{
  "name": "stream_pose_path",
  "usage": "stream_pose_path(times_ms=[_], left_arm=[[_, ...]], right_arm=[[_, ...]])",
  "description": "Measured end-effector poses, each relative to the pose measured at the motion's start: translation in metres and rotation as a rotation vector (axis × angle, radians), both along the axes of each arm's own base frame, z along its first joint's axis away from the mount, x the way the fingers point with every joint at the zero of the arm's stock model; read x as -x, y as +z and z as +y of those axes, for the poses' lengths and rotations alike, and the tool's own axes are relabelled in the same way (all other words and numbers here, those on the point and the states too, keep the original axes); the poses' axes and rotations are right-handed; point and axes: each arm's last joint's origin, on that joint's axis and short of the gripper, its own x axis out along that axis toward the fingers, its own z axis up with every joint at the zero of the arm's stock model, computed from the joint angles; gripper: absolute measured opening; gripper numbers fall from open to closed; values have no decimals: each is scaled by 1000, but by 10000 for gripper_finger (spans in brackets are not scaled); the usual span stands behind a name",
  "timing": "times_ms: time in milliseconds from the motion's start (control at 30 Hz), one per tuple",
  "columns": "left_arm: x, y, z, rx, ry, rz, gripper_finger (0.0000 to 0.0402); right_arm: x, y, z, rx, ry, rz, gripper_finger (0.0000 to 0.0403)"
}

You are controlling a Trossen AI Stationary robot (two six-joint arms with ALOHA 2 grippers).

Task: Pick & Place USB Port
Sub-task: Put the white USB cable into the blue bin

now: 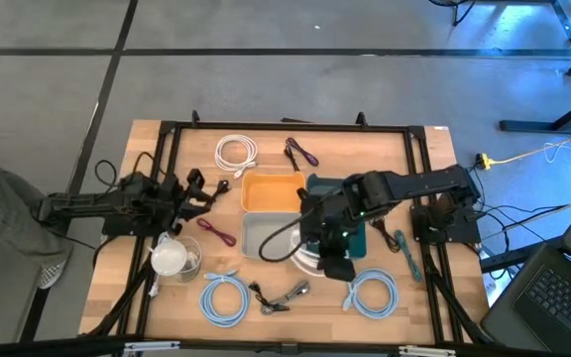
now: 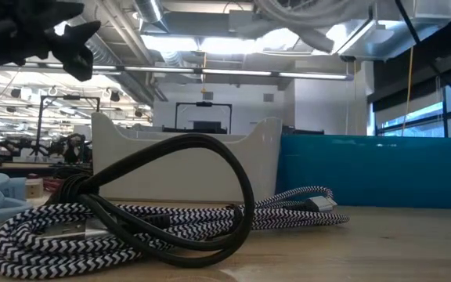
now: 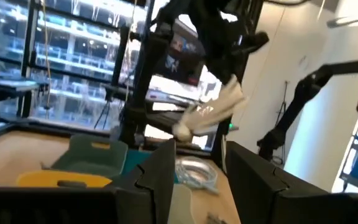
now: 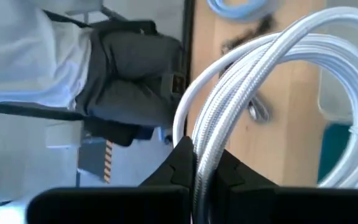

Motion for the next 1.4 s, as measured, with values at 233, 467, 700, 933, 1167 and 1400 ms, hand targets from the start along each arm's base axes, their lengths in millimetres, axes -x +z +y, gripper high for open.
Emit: stream_pose_path(times_ms=[233, 467, 700, 933, 1167, 1400], left_arm=[[-3, 4, -7, -43, -49, -42, 132], [-3, 5, -10, -25, -93, -56, 132], [-3, 5, -11, -22, -98, -54, 132], [-3, 5, -11, -20, -88, -54, 132], [-2, 9, -9, -10, -45, -95, 132], [1, 18, -9, -35, -33, -159, 132]], right_arm=[[-1, -6, -8, 92, -62, 15, 14], [11, -58, -23, 76, -138, 116, 14], [43, -89, -35, -144, -275, -27, 14], [70, -127, -40, -179, -319, 29, 14], [76, -164, -52, -230, -278, 38, 14], [79, -175, -68, -215, -289, 38, 17]])
